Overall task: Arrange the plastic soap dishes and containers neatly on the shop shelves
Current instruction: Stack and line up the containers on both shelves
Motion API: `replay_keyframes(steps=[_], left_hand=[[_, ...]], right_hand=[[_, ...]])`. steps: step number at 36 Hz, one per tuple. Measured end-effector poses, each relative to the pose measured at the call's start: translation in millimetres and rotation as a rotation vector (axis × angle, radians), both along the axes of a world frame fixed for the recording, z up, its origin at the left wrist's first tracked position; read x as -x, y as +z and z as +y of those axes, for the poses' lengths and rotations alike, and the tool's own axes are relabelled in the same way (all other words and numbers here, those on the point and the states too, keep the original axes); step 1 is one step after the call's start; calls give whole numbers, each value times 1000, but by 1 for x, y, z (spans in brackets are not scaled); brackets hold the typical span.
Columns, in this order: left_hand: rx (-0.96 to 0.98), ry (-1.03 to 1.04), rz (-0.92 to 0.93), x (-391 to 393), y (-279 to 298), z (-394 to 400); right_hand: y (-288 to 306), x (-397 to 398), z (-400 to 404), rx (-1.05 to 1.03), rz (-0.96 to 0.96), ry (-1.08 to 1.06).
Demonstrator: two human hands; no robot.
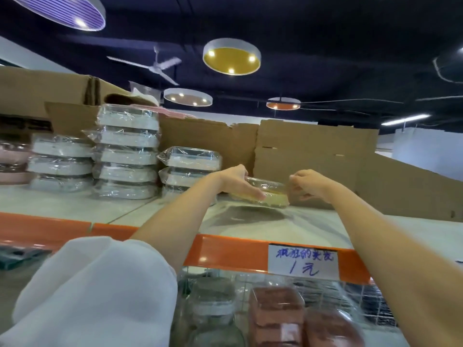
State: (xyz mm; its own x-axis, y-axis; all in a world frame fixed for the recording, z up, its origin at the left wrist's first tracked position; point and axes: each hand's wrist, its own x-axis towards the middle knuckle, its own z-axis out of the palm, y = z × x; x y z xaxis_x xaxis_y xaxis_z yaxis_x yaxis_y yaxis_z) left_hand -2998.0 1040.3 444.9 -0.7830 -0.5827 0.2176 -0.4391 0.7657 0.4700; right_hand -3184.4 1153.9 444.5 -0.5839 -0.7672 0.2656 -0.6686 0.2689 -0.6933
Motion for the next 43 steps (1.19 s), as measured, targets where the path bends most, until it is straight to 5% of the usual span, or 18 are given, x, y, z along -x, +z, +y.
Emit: replay_keyframes(steps=[13, 31, 43], left_hand=[[-14, 113, -153, 6, -16, -19], [116, 226, -216, 6, -24, -4], [276, 279, -239, -11, -23, 4]], right_hand=[[-16, -9, -26, -232, 1, 97], [-20, -9, -12, -200, 21, 184], [-19, -28, -7, -228, 271, 84]])
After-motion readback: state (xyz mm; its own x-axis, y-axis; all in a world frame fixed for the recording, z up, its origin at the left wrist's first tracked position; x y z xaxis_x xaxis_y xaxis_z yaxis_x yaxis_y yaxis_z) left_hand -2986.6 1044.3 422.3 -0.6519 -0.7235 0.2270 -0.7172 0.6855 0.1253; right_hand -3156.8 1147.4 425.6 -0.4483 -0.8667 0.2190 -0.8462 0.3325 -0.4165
